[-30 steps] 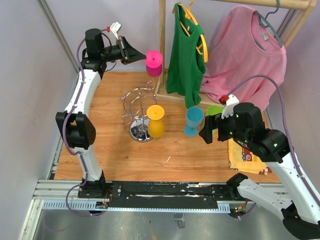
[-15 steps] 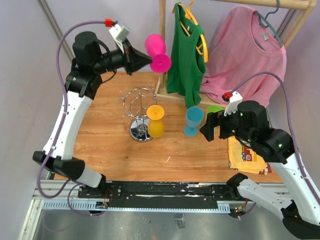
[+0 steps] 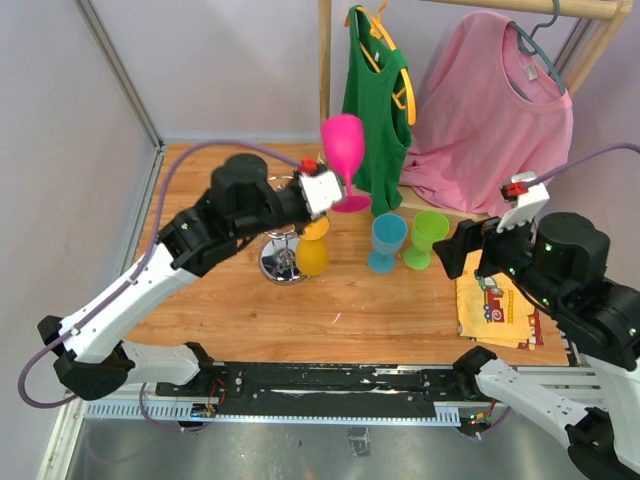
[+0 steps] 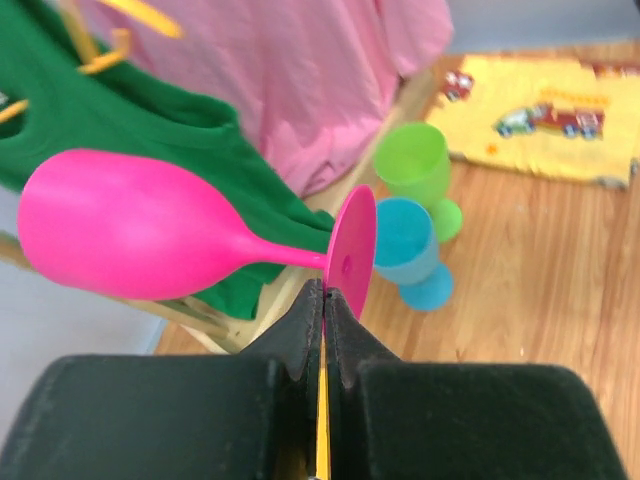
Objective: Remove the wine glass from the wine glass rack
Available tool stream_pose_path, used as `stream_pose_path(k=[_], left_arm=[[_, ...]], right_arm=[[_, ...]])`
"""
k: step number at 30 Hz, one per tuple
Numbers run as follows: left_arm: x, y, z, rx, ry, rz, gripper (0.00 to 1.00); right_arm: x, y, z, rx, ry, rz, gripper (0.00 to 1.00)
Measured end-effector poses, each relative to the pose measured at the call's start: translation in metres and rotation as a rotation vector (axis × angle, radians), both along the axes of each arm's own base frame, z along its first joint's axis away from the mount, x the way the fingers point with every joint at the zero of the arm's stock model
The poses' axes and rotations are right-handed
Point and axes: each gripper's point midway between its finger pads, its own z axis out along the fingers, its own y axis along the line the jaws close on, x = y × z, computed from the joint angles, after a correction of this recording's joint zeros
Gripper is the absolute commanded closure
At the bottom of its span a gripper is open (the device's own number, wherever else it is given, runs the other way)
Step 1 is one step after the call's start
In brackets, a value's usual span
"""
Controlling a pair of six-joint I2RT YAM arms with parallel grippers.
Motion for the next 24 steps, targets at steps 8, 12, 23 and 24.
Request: stream_pose_path(k=[8,12,23,24], left_arm=[[-0.048,-0.031,-0.085,0.306,-0.14,-0.071,1.0],[-0.051,-0.032,-0.099,0.382,-0.197,-0.061,1.0],[-0.087,-0.035,-0.169,0.659,-0.517,-0.188,1.0],[-0.089,-0.035,-0.174,0.676,-0.547,-0.2,1.0]], right_arm=[[-0.007,-0.015,0.025,-0.016,-0.049,-0.031,0.02],[-0.005,-0.015,0.018,-0.047,-0.021,-0.029,0.02],[-0.005,-0.015,0.025,-0.076,-0.007,-0.016,0.02],[-0.005,-0.015,0.025,-0.076,-0.009,-0.014,0.02]])
